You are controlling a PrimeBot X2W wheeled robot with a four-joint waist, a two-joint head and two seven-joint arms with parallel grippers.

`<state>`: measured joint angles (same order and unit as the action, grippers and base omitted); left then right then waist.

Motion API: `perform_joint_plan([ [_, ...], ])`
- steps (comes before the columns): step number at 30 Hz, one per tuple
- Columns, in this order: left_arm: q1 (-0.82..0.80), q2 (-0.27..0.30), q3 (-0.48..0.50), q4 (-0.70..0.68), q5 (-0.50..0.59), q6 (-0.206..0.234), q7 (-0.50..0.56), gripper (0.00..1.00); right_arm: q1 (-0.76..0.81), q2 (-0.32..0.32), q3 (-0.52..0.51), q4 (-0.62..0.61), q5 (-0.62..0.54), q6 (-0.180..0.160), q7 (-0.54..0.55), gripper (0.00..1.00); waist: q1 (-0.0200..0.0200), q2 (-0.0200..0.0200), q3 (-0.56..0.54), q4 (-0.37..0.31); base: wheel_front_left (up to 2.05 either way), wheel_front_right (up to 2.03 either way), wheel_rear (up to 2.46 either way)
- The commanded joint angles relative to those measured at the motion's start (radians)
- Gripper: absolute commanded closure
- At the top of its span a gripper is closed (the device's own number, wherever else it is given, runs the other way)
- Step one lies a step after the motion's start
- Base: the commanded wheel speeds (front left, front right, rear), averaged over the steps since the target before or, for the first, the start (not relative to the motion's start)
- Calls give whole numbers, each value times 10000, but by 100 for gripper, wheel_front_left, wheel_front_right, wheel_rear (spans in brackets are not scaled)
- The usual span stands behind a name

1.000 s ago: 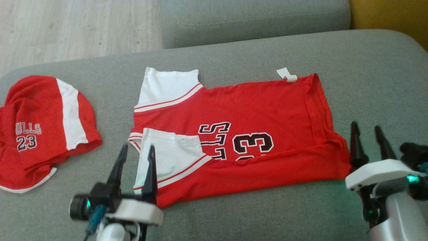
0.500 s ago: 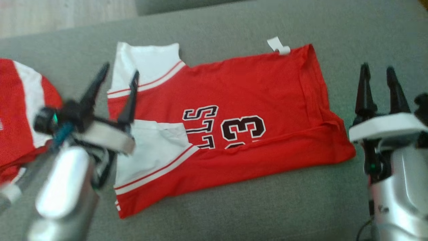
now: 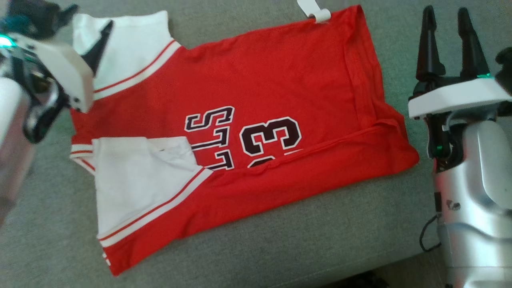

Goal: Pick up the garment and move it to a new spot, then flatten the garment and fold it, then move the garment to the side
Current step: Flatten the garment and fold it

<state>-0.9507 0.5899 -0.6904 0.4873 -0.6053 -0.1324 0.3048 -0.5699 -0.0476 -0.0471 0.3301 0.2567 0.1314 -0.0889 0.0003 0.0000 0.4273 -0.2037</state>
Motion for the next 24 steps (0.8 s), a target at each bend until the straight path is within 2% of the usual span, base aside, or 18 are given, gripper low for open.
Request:
perform_joint_plan([
  [1,-646,650,56,40,-238,20,209,0,-269,-26,305,-298,89,-7,-137,0,-3,0,329,-227,0,0,0],
  [9,-1553,1056,-701,1520,-682,19,351,0,-497,-26,623,-244,291,-7,-317,0,-3,0,658,-417,0,0,0],
  [15,-1988,996,-1040,2583,-890,18,459,0,-499,-26,699,-304,367,-7,-372,0,-3,0,811,-537,0,0,0],
  [19,-2042,844,-1251,2706,-1752,18,796,0,-458,-26,690,-349,386,-7,-372,0,-3,0,872,-581,0,0,0],
  [24,-2009,934,-1852,2128,-2698,18,1100,0,-411,-26,595,-332,355,-7,-359,0,-3,0,887,-556,0,0,0],
])
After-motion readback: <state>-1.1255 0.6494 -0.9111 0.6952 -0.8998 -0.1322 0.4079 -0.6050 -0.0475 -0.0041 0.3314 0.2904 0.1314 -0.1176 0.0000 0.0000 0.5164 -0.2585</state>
